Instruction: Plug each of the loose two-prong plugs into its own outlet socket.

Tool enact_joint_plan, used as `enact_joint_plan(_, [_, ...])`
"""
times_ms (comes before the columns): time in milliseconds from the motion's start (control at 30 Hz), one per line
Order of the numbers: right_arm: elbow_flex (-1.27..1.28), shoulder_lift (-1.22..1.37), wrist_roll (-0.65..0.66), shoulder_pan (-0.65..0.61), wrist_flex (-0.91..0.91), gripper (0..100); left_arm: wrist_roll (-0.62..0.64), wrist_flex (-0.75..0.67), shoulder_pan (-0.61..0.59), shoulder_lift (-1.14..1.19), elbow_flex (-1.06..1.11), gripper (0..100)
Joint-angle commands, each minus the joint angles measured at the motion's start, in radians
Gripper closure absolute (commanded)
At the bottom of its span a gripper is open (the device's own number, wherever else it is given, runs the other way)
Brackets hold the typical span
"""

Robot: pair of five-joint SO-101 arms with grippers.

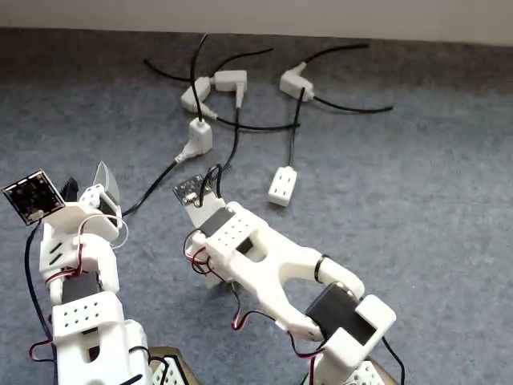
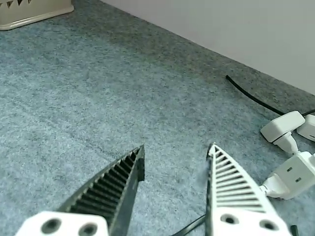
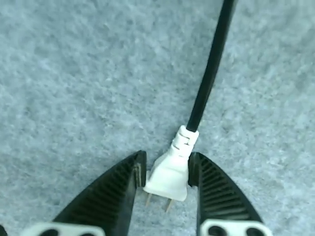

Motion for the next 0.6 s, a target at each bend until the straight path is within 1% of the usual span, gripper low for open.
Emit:
enact_joint_plan(0, [-0.048,0.038,-0.006,0.031,0.027,92.8,0.005,-0.028,0.025,-0.005,-0.005,79])
enact_joint_plan(67, [-0.056,0.038,-0.005,0.050,0.027,99.6,0.005,-0.028,0.025,-0.005,-0.005,79])
enact_joint_plan(167, [-0.056,0.038,-0.005,0.059,0.027,96.5,0.005,-0.028,0.025,-0.005,-0.005,79])
enact_joint_plan(300, [-0.084,0.036,-0.003,0.061,0.056,96.4,0.005,-0.028,0.025,-0.005,-0.005,79])
enact_joint_plan(433, [-0.193,0.036,-0.003,0.120,0.140,96.4,0.005,-0.028,0.030,-0.005,-0.005,79])
enact_joint_plan(567, [-0.371,0.036,0.012,0.202,0.229,96.4,0.002,-0.028,0.096,-0.005,-0.012,79])
